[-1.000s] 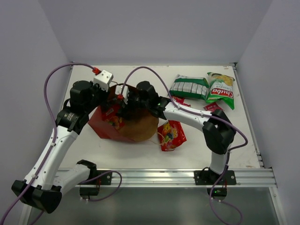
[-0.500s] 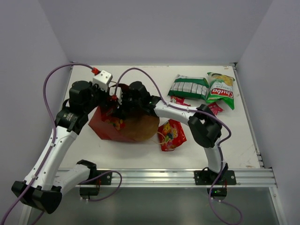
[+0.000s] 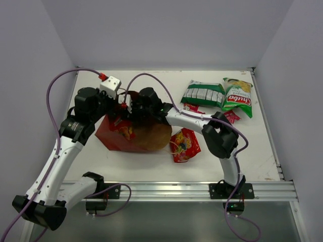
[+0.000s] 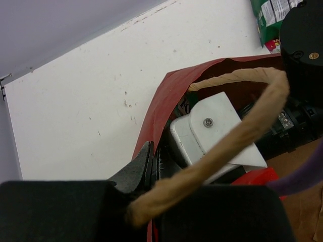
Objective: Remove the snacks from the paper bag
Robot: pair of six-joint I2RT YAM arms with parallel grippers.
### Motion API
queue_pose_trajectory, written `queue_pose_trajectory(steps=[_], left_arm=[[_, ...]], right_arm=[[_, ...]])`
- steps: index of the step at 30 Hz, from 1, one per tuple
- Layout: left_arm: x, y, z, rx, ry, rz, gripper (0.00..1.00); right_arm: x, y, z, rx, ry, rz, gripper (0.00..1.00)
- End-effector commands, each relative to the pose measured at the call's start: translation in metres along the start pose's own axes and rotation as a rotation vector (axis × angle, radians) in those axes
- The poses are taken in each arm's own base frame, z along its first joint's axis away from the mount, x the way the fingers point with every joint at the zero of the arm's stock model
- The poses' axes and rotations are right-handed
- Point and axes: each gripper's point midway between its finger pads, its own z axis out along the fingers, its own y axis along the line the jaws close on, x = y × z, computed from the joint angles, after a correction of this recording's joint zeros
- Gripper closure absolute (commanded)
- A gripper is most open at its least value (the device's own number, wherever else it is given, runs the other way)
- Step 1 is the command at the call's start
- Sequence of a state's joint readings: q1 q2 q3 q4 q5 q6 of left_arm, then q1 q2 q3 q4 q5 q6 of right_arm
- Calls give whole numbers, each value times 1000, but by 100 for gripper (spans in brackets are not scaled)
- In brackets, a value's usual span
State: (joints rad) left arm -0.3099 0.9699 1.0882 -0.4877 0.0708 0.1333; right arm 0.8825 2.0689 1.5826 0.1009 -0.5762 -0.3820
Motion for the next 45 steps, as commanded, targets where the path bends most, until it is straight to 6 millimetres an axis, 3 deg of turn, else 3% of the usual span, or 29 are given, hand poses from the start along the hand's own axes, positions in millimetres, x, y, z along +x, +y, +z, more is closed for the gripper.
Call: queue_pose_trajectory(steps=[1, 5, 10, 13, 20, 24, 30, 31, 37, 40, 43, 45], left_arm=[[-28, -2, -8, 2, -110, -8, 100], [-22, 6, -8, -46, -91, -5, 100], [-15, 9, -7, -69, -76, -8, 100], [-10, 16, -7, -109, -60, -8, 100], [-10, 26, -9, -162, -56, -7, 100], [-10, 33, -13, -206, -49, -6, 100], [-9, 63, -30, -379, -33, 10, 100], [-9, 67, -33, -406, -31, 8, 100], [0, 80, -42, -496, -26, 5, 100], [1, 78, -43, -490, -34, 9, 100], [-2, 75, -42, -470, -49, 16, 100], [-3, 73, -41, -451, -53, 25, 100]], right_arm=[[-10, 16, -8, -45, -19, 10, 100], [-34, 20, -29, -23, -59, 3, 100], [-91, 21, -69, 36, -149, -52, 100], [-100, 24, -82, 58, -164, -59, 100], [-144, 15, -127, 193, -217, -89, 100], [-178, 15, -174, 302, -259, -98, 100], [-207, 0, -249, 542, -300, -53, 100], [-213, -3, -269, 589, -321, -28, 100], [-199, -36, -345, 843, -350, 148, 100], [-182, -53, -368, 938, -349, 237, 100], [-152, -75, -365, 992, -300, 326, 100], [-122, -96, -350, 1013, -234, 383, 100]])
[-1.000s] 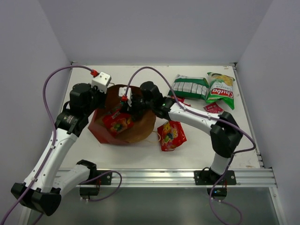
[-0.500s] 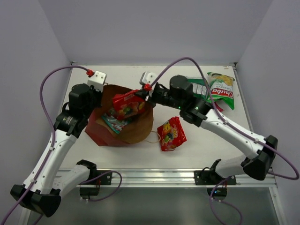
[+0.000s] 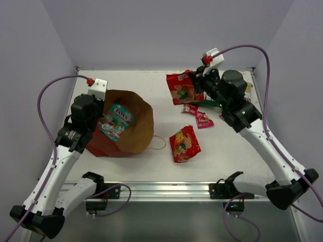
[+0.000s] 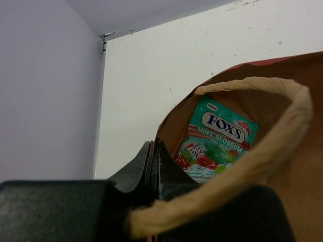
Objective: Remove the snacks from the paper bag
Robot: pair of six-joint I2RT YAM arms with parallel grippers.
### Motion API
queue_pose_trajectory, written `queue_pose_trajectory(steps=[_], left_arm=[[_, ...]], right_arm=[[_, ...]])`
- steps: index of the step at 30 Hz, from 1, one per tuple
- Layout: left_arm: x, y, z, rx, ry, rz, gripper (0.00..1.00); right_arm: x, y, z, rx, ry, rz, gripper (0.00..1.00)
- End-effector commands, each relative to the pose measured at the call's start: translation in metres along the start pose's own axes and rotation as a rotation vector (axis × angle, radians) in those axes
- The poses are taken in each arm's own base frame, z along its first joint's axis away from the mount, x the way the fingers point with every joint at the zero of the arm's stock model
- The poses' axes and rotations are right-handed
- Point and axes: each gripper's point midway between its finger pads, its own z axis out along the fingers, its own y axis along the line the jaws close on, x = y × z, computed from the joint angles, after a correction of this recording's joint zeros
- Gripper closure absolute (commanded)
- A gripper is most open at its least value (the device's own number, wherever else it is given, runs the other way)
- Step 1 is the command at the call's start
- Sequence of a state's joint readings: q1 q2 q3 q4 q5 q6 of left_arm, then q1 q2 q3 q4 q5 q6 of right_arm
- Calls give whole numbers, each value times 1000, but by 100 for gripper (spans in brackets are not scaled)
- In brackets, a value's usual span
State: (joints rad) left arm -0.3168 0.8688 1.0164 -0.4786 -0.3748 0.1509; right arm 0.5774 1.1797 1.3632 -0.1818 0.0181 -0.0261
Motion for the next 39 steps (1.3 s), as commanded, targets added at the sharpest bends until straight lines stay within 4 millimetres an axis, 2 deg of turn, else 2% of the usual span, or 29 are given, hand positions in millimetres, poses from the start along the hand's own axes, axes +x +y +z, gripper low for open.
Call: queue_pose_trajectory(steps=[1, 2, 3, 5, 6, 9, 10, 11, 13, 14, 16, 17, 18, 19, 20, 21, 23, 24, 26, 27, 29, 30, 32, 33, 36, 37, 39], left_arm=[[-24, 3, -3, -4, -96, -6, 100], [-24, 2, -3, 4, -98, -3, 100], [-24, 0, -4, 17, -102, -1, 100], [-24, 0, -5, 21, -105, 3, 100], [-23, -1, -5, 26, -106, 5, 100], [-22, -2, -7, 34, -111, 10, 100], [-22, -2, -8, 39, -112, 14, 100], [-23, -2, -10, 41, -122, 18, 100], [-25, -8, -11, 75, -135, 26, 100], [-26, -9, -12, 88, -146, 26, 100], [-29, -16, -14, 127, -161, 32, 100], [-30, -17, -14, 136, -168, 31, 100], [-32, -20, -15, 157, -173, 33, 100], [-36, -22, -16, 168, -182, 30, 100], [-37, -24, -16, 179, -181, 26, 100], [-38, -28, -16, 200, -186, 21, 100], [-40, -32, -14, 223, -181, 16, 100], [-39, -35, -13, 234, -174, 15, 100], [-35, -37, -11, 240, -158, 14, 100], [-34, -38, -11, 241, -152, 12, 100], [-33, -38, -12, 246, -147, 4, 100], [-32, -38, -13, 246, -147, 4, 100], [-33, -38, -16, 252, -149, -1, 100], [-35, -38, -17, 253, -152, -4, 100], [-34, -40, -20, 269, -150, -7, 100], [-34, -40, -20, 271, -148, -11, 100], [-32, -42, -20, 279, -142, -12, 100]], right_arm=[[26, -14, 35, 71, 44, 108, 100], [35, -15, 44, 75, 59, 120, 100], [62, -13, 62, 70, 118, 130, 100], [82, -8, 80, 59, 143, 175, 100], [108, -6, 96, 54, 192, 190, 100], [143, -1, 118, 47, 257, 231, 100], [165, 0, 131, 53, 299, 246, 100], [176, 2, 136, 44, 322, 256, 100], [196, 6, 143, 33, 372, 263, 91], [199, 4, 140, 46, 391, 263, 71], [195, 4, 130, 51, 382, 261, 51], [159, 4, 117, 39, 300, 259, 37], [143, 7, 107, 25, 266, 256, 15], [132, 12, 96, -3, 245, 245, 9], [99, 17, 78, -30, 186, 237, 4], [86, 34, 69, -77, 166, 224, 1], [59, 55, 49, -129, 119, 186, 1], [52, 86, 40, -192, 110, 161, 1], [45, 114, 30, -251, 95, 173, 1], [50, 141, 23, -316, 110, 185, 1], [54, 167, 22, -359, 104, 223, 1], [75, 192, 25, -399, 153, 221, 1], [97, 223, 25, -446, 210, 215, 1], [116, 235, 35, -454, 238, 213, 1], [135, 253, 51, -455, 263, 229, 1], [159, 259, 60, -450, 313, 216, 1], [171, 263, 70, -447, 326, 194, 1]])
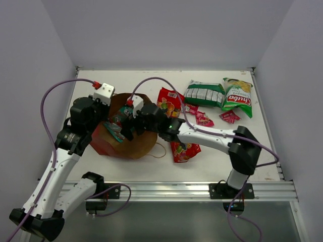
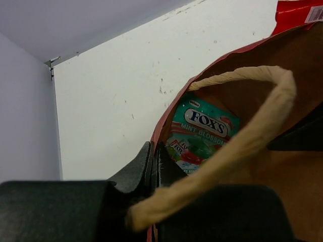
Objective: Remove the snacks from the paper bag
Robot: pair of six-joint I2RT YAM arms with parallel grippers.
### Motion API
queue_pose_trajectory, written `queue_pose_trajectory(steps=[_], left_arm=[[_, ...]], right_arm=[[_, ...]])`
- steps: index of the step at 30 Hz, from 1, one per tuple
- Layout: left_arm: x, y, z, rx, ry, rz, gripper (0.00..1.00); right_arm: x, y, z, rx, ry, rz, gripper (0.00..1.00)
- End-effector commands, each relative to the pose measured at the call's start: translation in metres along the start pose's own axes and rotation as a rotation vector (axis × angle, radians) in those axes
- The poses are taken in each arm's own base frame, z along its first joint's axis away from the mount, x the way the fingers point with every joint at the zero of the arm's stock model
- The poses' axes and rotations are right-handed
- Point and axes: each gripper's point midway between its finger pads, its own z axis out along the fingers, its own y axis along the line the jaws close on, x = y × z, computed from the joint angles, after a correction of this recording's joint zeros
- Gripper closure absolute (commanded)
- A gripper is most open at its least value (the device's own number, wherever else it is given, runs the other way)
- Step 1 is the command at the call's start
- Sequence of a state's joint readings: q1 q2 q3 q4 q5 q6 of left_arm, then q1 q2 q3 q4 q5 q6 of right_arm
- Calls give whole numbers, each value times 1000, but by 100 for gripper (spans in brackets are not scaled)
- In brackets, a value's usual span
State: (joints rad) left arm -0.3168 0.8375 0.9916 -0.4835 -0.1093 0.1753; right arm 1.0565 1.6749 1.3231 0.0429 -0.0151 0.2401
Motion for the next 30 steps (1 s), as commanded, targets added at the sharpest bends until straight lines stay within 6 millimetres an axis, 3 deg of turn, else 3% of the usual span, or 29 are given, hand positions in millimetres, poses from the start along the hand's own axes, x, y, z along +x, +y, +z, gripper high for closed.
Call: queue_pose_trajectory(steps=[1, 7, 8, 9, 10, 12, 14, 20, 23, 26, 29, 30], left_arm=[[-29, -1, -10, 22, -87, -29, 100], [-28, -10, -8, 67, -77, -51, 100], [-29, -11, -8, 72, -76, -56, 100], [-30, -13, -8, 84, -77, -61, 100], [-30, -15, -9, 92, -72, -71, 100], [-31, -16, -10, 99, -69, -81, 100], [-35, -20, -14, 127, -68, -99, 100], [-40, -30, -25, 192, -32, -153, 100], [-40, -34, -32, 213, -12, -164, 100], [-29, -37, -33, 221, 59, -200, 100], [-19, -42, -31, 235, 110, -222, 100], [-18, -43, -30, 237, 118, -226, 100]], right_arm=[[-1, -5, 22, 17, -32, 6, 1], [28, -21, 59, 44, -40, -54, 1], [41, -28, 69, 63, -17, -56, 1], [39, -29, 74, 73, -22, -56, 1], [51, -37, 82, 91, 0, -52, 1], [54, -41, 90, 108, 5, -23, 1], [69, -53, 96, 154, 40, 0, 1], [90, -66, 89, 220, 68, 43, 1], [90, -69, 78, 235, 74, 18, 1], [91, -74, 71, 266, 107, -8, 1], [101, -72, 75, 247, 162, -19, 1], [113, -72, 79, 241, 196, -17, 1]])
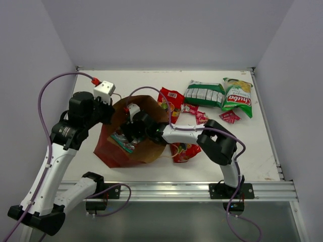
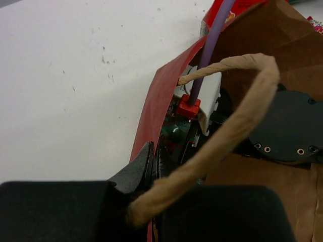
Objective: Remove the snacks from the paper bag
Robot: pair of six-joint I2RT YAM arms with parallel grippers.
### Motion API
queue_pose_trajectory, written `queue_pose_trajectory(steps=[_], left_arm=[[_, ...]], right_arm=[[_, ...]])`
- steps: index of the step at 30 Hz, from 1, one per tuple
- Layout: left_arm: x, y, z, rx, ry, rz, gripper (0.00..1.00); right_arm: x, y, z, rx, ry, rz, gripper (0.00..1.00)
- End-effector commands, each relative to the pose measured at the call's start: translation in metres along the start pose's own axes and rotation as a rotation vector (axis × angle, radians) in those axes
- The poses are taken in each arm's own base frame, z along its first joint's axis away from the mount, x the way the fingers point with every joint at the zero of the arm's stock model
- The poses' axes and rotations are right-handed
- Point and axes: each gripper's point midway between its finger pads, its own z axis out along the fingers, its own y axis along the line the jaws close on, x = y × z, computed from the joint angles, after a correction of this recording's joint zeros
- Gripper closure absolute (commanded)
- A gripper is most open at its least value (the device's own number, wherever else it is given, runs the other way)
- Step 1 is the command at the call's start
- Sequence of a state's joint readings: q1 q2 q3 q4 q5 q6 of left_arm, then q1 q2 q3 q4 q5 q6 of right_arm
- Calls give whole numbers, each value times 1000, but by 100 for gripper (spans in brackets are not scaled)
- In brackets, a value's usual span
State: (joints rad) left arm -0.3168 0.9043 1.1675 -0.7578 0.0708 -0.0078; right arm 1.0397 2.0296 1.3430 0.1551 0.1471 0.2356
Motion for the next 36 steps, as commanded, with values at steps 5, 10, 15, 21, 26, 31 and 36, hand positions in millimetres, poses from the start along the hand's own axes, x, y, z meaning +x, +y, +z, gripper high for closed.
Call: queue_pose_trajectory(steps=[5, 10, 15, 21, 26, 31, 36], left_arm=[[-14, -6, -7, 20, -31, -43, 100], [-7, -6, -3, 20, -13, -44, 100], [-6, -5, -3, 12, -11, -39, 100], [-4, 1, -4, -19, -12, -35, 100], [-2, 8, -1, -57, -13, -34, 100], [1, 19, 1, -115, -11, -20, 100], [4, 20, 2, -122, -27, -5, 100]], right_arm=[[20, 9, 16, -46, 98, 0, 1], [48, 5, 29, -36, 179, -11, 2], [59, -2, 35, -5, 200, -20, 34], [40, -5, 22, 4, 144, -57, 100], [4, 5, -6, -55, 47, -70, 100], [-50, 15, -52, -114, -104, -74, 100], [-89, 24, -89, -164, -235, -78, 100]])
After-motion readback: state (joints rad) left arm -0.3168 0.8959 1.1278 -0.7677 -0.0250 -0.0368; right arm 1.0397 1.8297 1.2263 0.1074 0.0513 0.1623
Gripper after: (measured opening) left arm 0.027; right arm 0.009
